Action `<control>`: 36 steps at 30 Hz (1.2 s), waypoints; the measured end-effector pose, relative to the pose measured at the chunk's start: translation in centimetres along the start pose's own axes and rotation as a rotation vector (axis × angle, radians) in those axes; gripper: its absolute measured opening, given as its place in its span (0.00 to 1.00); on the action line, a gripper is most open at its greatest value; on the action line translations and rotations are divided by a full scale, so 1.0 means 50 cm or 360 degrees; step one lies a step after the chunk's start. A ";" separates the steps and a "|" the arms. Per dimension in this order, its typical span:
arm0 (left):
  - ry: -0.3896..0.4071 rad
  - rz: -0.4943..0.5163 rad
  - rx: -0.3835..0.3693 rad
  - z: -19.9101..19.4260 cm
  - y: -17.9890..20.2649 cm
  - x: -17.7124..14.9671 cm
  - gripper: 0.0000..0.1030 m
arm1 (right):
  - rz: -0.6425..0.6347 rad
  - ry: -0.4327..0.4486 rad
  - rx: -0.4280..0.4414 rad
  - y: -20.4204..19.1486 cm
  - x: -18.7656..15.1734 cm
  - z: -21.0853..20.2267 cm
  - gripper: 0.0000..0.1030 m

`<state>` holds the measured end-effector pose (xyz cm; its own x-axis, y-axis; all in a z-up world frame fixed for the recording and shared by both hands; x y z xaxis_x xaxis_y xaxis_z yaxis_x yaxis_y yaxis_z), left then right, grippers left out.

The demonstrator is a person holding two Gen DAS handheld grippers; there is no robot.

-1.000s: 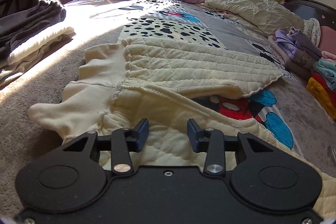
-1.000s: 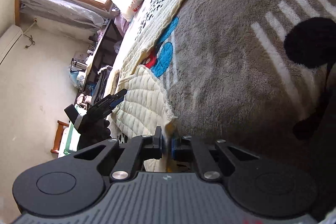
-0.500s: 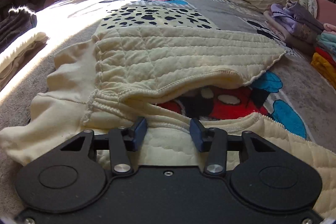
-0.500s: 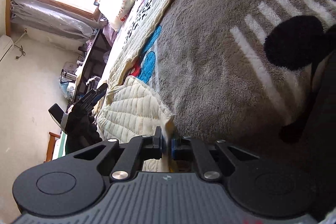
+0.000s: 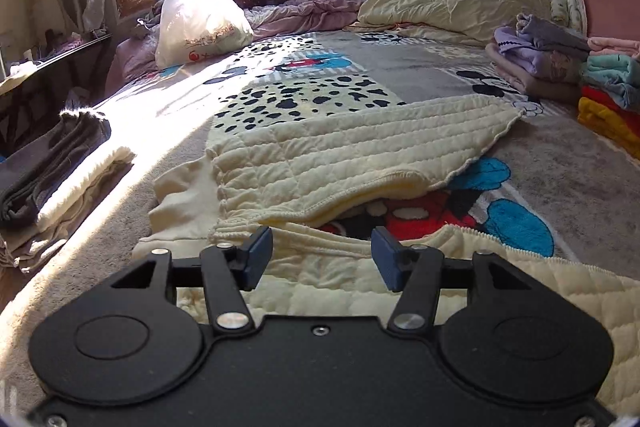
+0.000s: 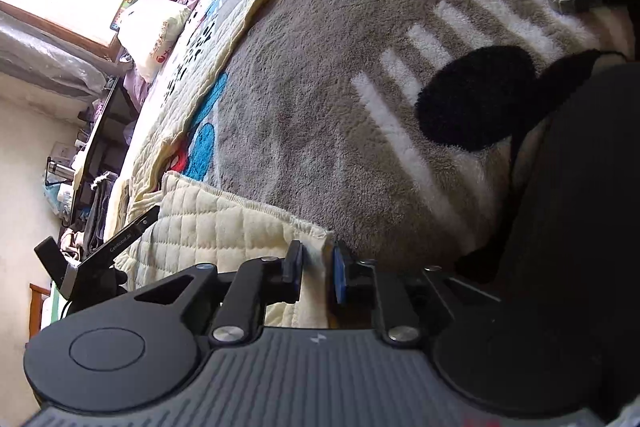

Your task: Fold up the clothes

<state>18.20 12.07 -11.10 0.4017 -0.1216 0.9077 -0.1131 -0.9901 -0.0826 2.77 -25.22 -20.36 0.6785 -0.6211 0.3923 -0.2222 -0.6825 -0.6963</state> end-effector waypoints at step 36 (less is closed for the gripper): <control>-0.0370 -0.0017 -0.0043 -0.001 -0.145 -0.116 0.46 | -0.2689 -0.0348 -0.0158 -0.177 -0.299 0.002 0.44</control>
<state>16.62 19.99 -15.76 0.6012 -0.1272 0.7889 -0.1310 -0.9896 -0.0598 -5.32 -9.84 -20.12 0.2613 0.8196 0.5099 0.7578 -0.5013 0.4175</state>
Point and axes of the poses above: each gripper's, at about its wrist camera, not at the fingertips, and z roughly the way its jaws point, y to its right, x to its top, the point moved 8 cm from there along z, roughly the way its jaws point, and after that the axes turned 7 degrees about y, right-handed, at the moved point
